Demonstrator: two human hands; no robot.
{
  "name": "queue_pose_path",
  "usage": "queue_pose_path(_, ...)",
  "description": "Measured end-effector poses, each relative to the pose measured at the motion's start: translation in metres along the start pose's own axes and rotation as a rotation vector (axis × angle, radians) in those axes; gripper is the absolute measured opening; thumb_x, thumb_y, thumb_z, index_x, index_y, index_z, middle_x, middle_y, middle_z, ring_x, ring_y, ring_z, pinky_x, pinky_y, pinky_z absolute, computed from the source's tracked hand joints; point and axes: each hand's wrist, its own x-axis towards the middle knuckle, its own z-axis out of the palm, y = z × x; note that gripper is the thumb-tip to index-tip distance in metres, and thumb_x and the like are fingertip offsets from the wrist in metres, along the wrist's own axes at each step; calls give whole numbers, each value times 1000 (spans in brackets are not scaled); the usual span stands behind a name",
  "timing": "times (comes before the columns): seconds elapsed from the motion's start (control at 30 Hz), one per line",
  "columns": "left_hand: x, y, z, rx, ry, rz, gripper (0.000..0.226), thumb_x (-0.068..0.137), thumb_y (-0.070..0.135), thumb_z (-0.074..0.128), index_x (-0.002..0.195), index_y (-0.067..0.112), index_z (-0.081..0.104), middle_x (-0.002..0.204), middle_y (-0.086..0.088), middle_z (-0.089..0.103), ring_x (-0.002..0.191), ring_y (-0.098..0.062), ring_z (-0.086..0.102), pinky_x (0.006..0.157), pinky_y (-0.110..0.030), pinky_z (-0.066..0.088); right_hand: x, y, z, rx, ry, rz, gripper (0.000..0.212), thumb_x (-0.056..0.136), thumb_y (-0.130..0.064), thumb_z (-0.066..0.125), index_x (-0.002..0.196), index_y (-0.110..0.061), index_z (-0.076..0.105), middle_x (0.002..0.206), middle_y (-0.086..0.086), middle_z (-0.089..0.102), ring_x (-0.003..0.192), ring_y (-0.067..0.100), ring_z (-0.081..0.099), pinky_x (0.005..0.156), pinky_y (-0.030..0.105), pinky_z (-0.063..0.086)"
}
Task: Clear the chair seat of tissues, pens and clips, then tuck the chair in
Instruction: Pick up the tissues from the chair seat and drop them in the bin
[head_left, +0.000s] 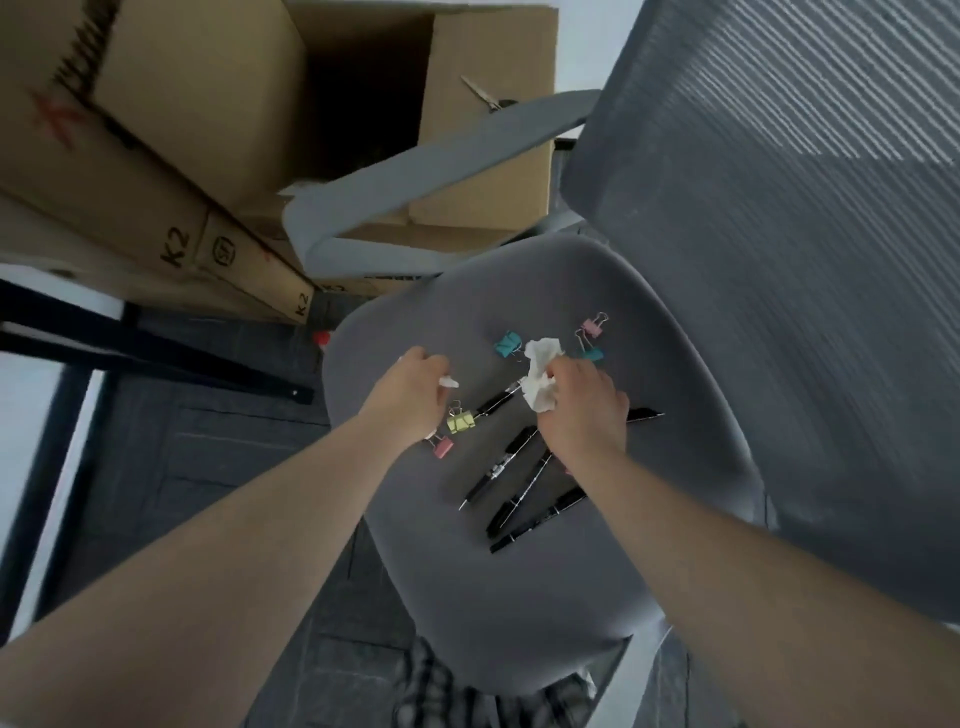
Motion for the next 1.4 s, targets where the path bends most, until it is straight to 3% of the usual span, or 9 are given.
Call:
queue_pose_path(0.17,-51,-27,-11,-13,8,-83,19,95,14,48,105,3,59,108,-16,53,76,-23,48,68,-31,41,-18,-41,3,-80,-80,-169,35,79,-6,56,113,-15,54,112,6,57,105,29,53,86,39,40)
queue_pose_path(0.4,-149,-77,-5,-39,106,-215,17,94,15,47,99,4,60,104,-13,55,82,-30,57,71,-39,47,-76,-84,23,-140,-140,-336,34,81,-6,54,113,-15,52,113,5,56,107,27,51,88,39,38)
queue_pose_path(0.53,-228,-97,17,-92,172,-276,18,94,15,49,104,5,60,108,-10,55,85,-26,57,69,-33,44,-129,-96,44,-178,-178,-395,33,82,-5,51,113,-16,53,115,4,56,110,29,51,89,41,38)
queue_pose_path(0.73,-401,-128,71,-150,228,-386,17,93,12,50,106,6,60,101,-7,50,77,-20,46,67,-31,41,-273,-117,98,-258,-222,-592,32,82,-6,50,111,-16,53,110,6,56,103,29,52,82,38,37)
queue_pose_path(0.83,-514,-138,101,-190,274,-504,17,92,10,49,104,5,60,95,-1,40,81,-26,52,68,-36,45,-369,-131,131,-318,-261,-732,29,83,-9,53,111,-16,54,109,6,56,103,28,53,78,37,35)
queue_pose_path(0.93,-620,-146,134,-201,294,-643,21,93,8,45,108,6,60,105,-6,47,86,-24,50,77,-36,46,-472,-148,166,-318,-296,-871,26,85,-10,55,110,-16,54,107,5,57,101,27,55,76,36,35)
queue_pose_path(1.07,-739,-165,186,-307,356,-856,23,91,9,47,110,8,59,116,-10,50,100,-32,56,82,-41,48,-593,-165,208,-300,-366,-1086,22,86,-12,55,107,-15,54,103,4,58,97,27,56,72,34,33)
queue_pose_path(1.23,-843,-181,243,-403,376,-1037,23,91,8,47,110,5,59,112,-12,52,106,-29,52,84,-34,42,-684,-179,256,-390,-461,-1239,23,84,-9,55,107,-14,54,98,3,55,95,27,56,73,36,36)
queue_pose_path(1.4,-906,-202,291,-508,356,-1152,24,91,7,46,112,6,59,117,-9,52,112,-27,50,90,-35,44,-736,-188,320,-487,-555,-1269,23,85,-11,50,107,-16,54,101,3,58,97,27,56,74,37,35)
